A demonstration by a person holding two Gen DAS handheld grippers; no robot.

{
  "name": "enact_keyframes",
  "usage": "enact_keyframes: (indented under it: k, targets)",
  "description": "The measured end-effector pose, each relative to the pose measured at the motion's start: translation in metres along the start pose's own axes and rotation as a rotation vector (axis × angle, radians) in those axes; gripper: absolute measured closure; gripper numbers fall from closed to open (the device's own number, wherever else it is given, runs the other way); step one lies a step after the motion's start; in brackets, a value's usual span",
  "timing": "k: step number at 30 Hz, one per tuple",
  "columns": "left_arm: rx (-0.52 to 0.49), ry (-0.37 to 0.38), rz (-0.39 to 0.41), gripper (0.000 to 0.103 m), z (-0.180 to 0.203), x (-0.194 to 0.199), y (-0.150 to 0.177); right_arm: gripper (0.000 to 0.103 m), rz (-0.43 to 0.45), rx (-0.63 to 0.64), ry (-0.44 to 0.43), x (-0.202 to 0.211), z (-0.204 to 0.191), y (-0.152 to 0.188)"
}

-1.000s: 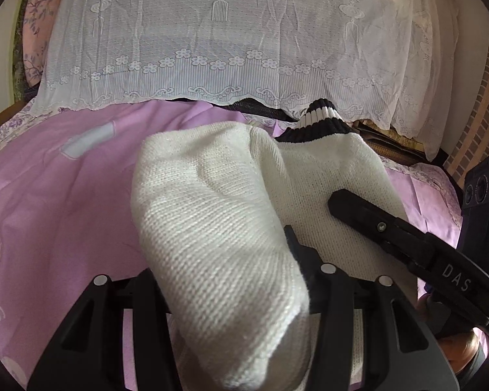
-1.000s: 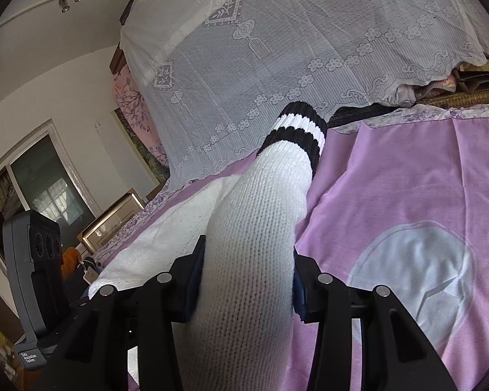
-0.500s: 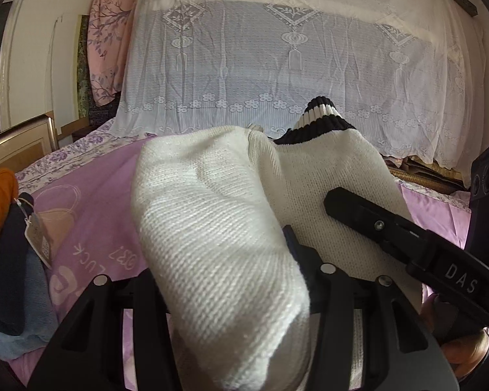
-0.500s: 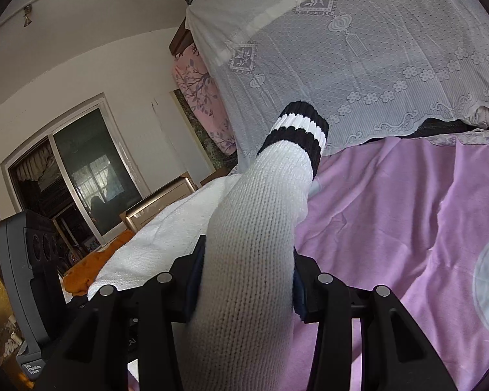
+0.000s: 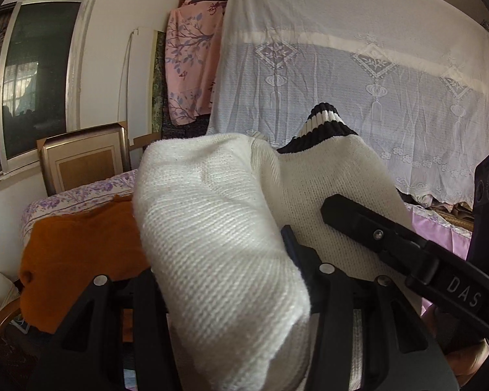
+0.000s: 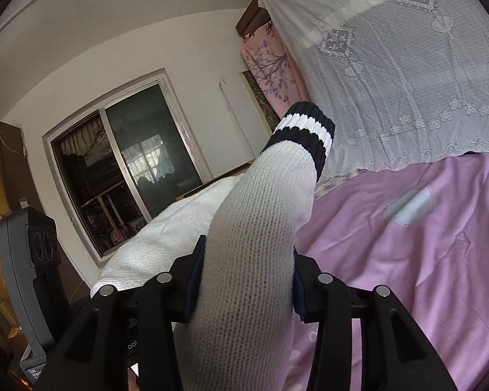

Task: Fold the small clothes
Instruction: 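Lift the folded sweater with the right tool and carry it to the clothes stack, then lower the sweater onto the orange garment and open the right tool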

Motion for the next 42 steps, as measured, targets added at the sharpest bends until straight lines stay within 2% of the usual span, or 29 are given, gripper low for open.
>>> enact_keyframes:
  k: [6,10,13,16,18,24,26,29,30,31,37,42]
  targets:
    - [0.067,-0.095,0.033,0.057,-0.082,0.026,-0.026,0.058,-0.045,0.02,-0.1,-0.051,-0.072,-0.012]
    - [0.128,-0.149,0.033,0.057,-0.129,0.036,-0.03,0.058,-0.103,0.035,-0.15,-0.085,-0.109,-0.005]
    - [0.202,-0.19,-0.003,0.056,-0.165,0.036,-0.019,0.058,-0.194,0.015,-0.159,-0.116,-0.122,0.014]
    - [0.288,-0.22,-0.081,0.055,-0.199,0.021,0.01,0.058,-0.321,0.036,-0.08,-0.149,-0.12,0.049]
    - [0.305,-0.246,-0.105,0.05,-0.213,0.012,0.03,0.057,-0.363,0.033,-0.064,-0.159,-0.115,0.064]
    - [0.285,-0.266,-0.076,0.047,-0.213,0.009,0.036,0.053,-0.353,0.086,-0.021,-0.156,-0.113,0.067]
    - [0.294,-0.263,-0.07,0.045,-0.211,0.013,0.033,0.051,-0.322,0.101,-0.023,-0.148,-0.115,0.061]
    - [0.21,-0.34,-0.053,0.025,-0.198,0.032,0.021,0.048,-0.293,0.116,-0.022,-0.132,-0.114,0.051]
    - [0.171,-0.368,-0.04,0.013,-0.192,0.04,0.017,0.048,-0.28,0.125,-0.016,-0.125,-0.114,0.049]
    - [0.141,-0.385,-0.026,0.008,-0.185,0.047,0.014,0.048,-0.262,0.135,-0.012,-0.118,-0.113,0.046]
    - [0.069,-0.422,-0.008,0.007,-0.148,0.08,0.013,0.048,-0.157,0.213,0.012,-0.068,-0.109,0.039]
    - [0.087,-0.436,-0.011,0.006,-0.133,0.104,0.027,0.045,-0.147,0.233,0.041,-0.028,-0.095,0.053]
Point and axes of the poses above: each gripper's, at about its wrist camera, not at the fingertips, and x roughly against the way its jaws point, z to its right, y to its underside, the point moved 10 cm from there along -x, roughly the way its jaws point, and after that the axes turned 13 degrees about y, right-handed, at the moved point
